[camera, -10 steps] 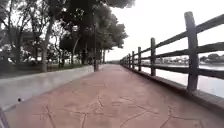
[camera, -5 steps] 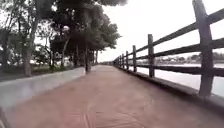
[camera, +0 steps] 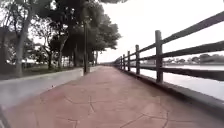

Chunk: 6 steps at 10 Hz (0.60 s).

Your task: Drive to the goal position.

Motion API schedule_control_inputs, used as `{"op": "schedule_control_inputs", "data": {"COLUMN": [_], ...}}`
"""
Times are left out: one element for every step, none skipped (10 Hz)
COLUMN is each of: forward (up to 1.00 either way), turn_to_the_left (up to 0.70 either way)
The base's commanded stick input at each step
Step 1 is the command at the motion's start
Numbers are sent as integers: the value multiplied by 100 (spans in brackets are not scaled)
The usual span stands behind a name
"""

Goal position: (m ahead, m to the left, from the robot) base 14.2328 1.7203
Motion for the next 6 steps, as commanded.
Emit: {"op": "schedule_control_inputs", "data": {"forward": [100, 100, 100, 100, 100, 100], "turn_to_the_left": [0, 0, 0, 0, 0, 22]}}
